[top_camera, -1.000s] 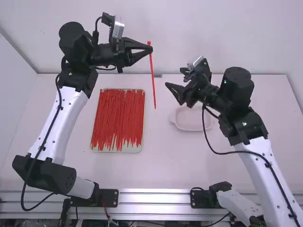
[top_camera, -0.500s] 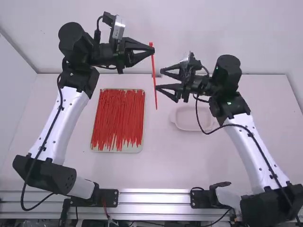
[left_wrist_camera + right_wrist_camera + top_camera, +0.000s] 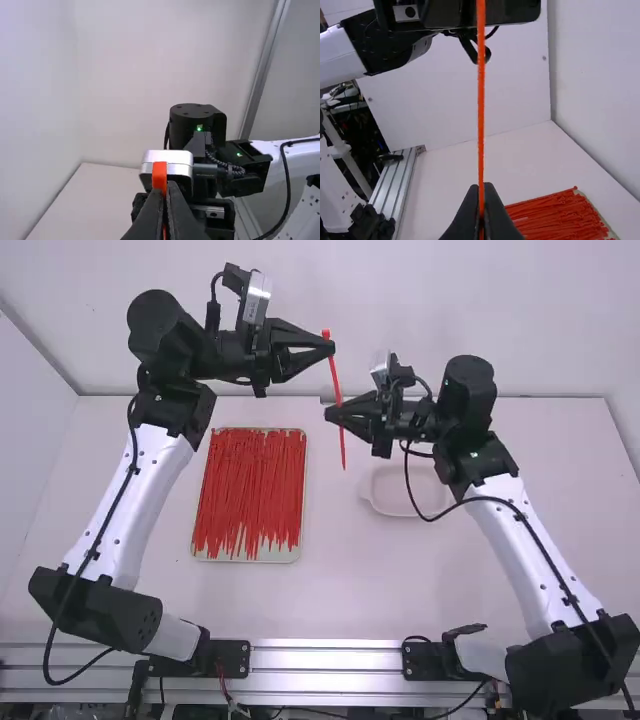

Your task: Fasten the cable tie

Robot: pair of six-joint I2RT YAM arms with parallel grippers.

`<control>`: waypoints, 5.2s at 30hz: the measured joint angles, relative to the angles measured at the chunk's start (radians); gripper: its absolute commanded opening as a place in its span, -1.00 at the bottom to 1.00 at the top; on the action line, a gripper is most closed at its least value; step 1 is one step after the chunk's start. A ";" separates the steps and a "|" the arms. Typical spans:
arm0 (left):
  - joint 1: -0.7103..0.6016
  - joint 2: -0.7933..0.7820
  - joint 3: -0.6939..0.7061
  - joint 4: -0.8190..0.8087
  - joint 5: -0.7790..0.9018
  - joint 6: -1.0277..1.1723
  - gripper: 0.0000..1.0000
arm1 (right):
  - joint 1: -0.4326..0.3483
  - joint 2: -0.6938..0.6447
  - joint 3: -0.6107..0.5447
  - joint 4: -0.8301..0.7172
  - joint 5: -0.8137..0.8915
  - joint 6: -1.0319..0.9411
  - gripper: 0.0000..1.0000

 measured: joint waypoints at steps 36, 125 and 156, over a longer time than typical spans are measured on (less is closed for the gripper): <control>0.009 0.000 0.000 0.043 -0.063 -0.056 -0.97 | 0.046 0.000 0.000 0.074 0.068 0.005 0.98; 0.112 0.204 0.094 -0.652 -0.061 -0.505 -0.96 | 0.036 0.000 -0.169 -0.075 -0.381 -1.724 0.61; 0.079 0.204 0.094 -0.654 -0.140 -0.583 -0.96 | 0.032 0.000 -0.169 -0.075 -0.381 -1.817 -0.77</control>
